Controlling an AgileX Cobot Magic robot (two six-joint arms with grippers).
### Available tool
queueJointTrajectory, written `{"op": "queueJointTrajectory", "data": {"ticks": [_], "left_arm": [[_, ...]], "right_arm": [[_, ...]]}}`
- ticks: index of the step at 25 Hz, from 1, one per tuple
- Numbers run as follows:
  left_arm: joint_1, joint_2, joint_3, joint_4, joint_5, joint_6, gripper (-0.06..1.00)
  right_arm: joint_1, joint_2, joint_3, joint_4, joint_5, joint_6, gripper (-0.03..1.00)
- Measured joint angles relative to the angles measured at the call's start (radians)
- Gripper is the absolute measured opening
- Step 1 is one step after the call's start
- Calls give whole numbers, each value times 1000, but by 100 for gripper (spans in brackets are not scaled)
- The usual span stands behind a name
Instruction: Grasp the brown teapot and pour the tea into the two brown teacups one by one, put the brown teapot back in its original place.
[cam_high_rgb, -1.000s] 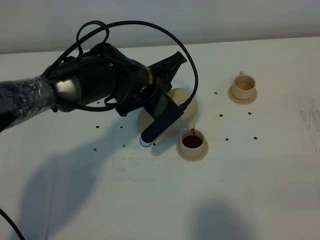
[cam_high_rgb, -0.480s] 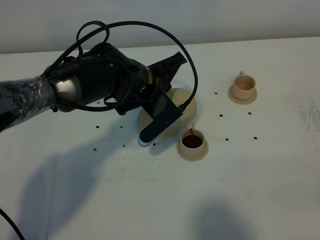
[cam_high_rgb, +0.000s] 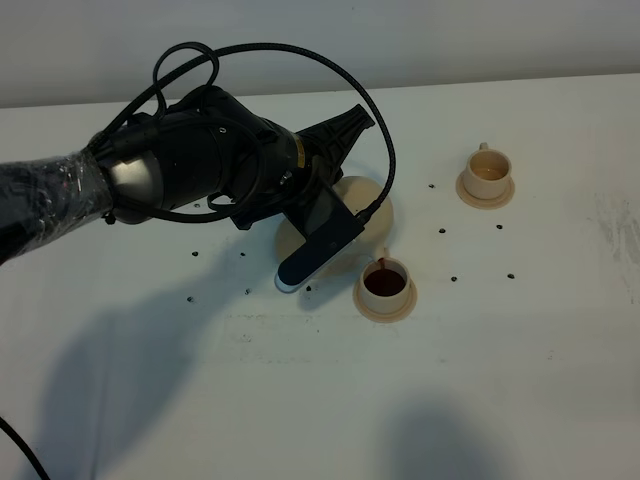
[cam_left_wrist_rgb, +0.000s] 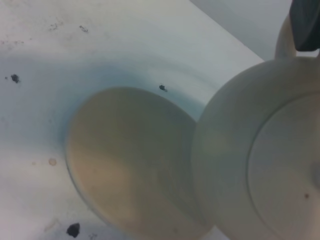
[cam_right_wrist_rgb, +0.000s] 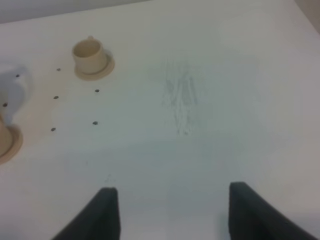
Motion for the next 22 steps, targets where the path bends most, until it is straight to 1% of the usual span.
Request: {"op": "queueJointTrajectory", "data": {"ticks": [10, 15, 22], "left_arm": [[-5, 0, 0, 4, 0, 1, 9], [-9, 0, 0, 48, 2, -16, 9], [-10, -1, 0, 60, 12, -35, 9]], "right_arm": [[0, 0, 0, 0, 0, 0, 47], [0, 0, 0, 0, 0, 0, 47], [0, 0, 0, 0, 0, 0, 47]]}}
